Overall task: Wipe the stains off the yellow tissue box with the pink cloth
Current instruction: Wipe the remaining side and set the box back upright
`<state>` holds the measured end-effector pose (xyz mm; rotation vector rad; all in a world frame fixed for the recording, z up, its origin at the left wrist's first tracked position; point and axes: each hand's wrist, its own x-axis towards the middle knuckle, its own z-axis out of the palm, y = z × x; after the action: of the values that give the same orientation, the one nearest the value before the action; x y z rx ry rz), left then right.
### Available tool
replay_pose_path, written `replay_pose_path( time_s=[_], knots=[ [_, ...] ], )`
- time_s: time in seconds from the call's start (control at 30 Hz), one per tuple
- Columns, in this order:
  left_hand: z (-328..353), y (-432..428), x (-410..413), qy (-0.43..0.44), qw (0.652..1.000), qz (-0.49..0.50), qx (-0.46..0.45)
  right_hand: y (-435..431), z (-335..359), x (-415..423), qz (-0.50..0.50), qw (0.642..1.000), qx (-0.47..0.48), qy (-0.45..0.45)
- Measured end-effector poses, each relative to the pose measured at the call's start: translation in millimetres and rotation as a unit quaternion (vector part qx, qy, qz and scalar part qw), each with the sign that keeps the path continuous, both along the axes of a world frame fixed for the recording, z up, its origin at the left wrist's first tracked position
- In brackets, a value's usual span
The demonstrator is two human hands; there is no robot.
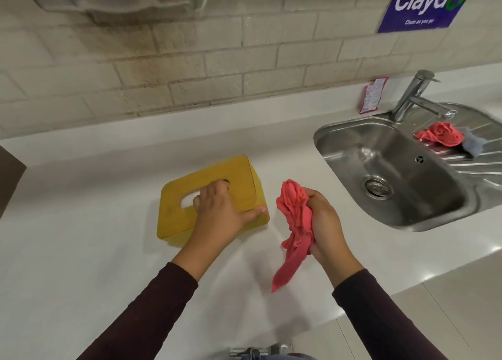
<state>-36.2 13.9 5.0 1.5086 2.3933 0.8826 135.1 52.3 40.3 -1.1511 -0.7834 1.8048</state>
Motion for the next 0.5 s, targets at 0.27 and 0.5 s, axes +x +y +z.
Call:
replay_pose_path(
  time_s=[0.27,0.5],
  knots=[
    [-30,1,-4,0.105,0.99,0.03,-0.093,-4,-11,3,-0.009,0.972,-0.108,0.21],
    [-9,-6,-16,0.042,0.993,-0.013,-0.11,-1,-21,17,0.027,0.985,-0.062,0.158]
  ],
)
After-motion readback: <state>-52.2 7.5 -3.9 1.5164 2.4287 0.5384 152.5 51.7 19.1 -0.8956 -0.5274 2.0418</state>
